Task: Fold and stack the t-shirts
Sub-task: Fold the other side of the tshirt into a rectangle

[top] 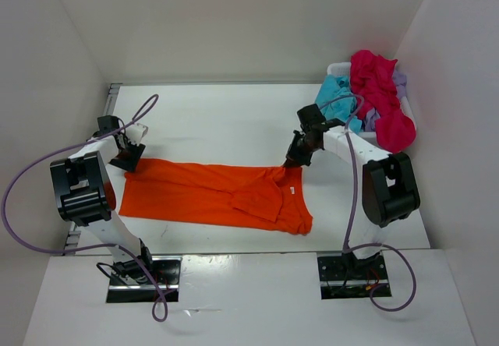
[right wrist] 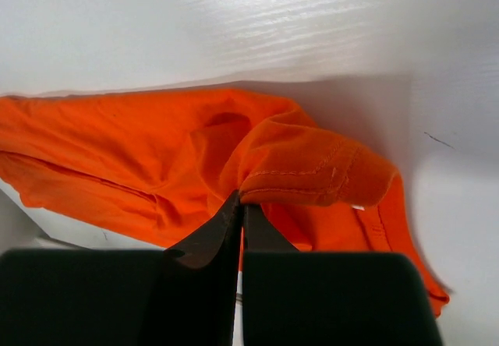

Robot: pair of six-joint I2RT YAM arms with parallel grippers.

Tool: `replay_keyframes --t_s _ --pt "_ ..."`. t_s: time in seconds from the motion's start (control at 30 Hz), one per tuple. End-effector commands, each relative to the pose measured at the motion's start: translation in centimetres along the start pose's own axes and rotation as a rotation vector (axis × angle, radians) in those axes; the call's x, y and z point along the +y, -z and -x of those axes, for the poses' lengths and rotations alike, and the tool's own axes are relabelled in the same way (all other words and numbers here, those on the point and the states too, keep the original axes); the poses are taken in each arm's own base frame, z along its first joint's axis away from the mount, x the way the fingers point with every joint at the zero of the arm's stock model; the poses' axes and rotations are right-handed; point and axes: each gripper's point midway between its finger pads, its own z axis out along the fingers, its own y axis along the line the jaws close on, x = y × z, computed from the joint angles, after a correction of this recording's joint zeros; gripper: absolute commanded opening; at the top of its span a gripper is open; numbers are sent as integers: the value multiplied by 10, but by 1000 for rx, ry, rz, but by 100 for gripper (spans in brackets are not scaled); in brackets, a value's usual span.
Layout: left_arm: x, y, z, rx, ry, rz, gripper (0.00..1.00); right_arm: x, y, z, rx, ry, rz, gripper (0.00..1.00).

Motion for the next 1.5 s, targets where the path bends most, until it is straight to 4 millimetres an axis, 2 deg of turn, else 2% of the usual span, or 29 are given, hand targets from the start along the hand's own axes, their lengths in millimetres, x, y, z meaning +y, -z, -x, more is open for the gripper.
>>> replay_keyframes --t_s 0.0,0.03,0.07,0.13,0.17,0.2,0.3,0.4,0.43,0.5,0.57,0.63,0.7,0.73,0.77,0.87,1.1,1.13,1.17,1.2,1.4,1.43,1.47 --pt "-2 -6 1 -1 0 -18 61 -11 9 -5 15 -8 -11 0" --pt "-6 -9 -4 13 0 -28 61 -17 7 -3 12 -22 -16 0" --pt "-5 -10 -2 6 0 -23 61 -23 6 -2 7 -32 -32 7" --pt "-5 -10 -2 6 0 -23 61 -32 4 3 -9 -48 -52 14" --pt "-5 -10 -2 6 0 -23 61 -39 0 6 -11 -54 -58 25" --pt "-5 -10 -2 6 0 -23 61 -41 -3 10 -19 -61 -56 30" --pt "-6 -12 -4 14 0 -29 61 -36 -1 27 -72 -32 -60 34" --pt "-6 -12 -4 14 0 -29 61 -24 18 40 -132 12 -31 37" --pt "-6 -12 -4 14 0 -29 61 -22 24 39 -150 24 -40 38" --pt "-6 -9 -4 13 0 -28 61 -22 35 29 -155 37 -40 38" --pt "-5 -6 -2 5 0 -22 61 -21 33 6 -114 52 -39 39" --pt "-6 -6 -1 0 9 -30 61 -25 25 -16 -58 54 -43 42" --pt "-5 -6 3 -14 9 -33 61 -21 16 -42 -1 71 -31 48" --pt "-3 -4 7 -22 8 -28 61 -21 14 -49 14 85 -35 48" --pt "-6 -7 3 -6 9 -39 61 -16 7 -60 40 96 -30 50" --pt "-5 -9 4 -5 9 -39 61 -20 -7 -72 74 96 -65 50" --pt "-6 -7 3 -5 9 -39 61 -26 -25 -77 99 108 -87 50" --pt "-6 -7 3 -5 9 -39 61 -26 -25 -77 100 108 -87 46" --pt "-6 -7 3 -5 9 -39 61 -26 -28 -76 99 108 -86 37" --pt "-8 -7 4 -10 19 -47 61 -26 -28 -76 99 108 -86 33" --pt "-9 -10 2 -3 19 -52 61 -37 -40 -85 131 101 -107 32" --pt "-9 -10 2 -3 19 -52 61 -37 -40 -85 131 101 -107 30" --pt "-9 -10 2 -3 19 -52 61 -39 -39 -86 131 101 -107 21"
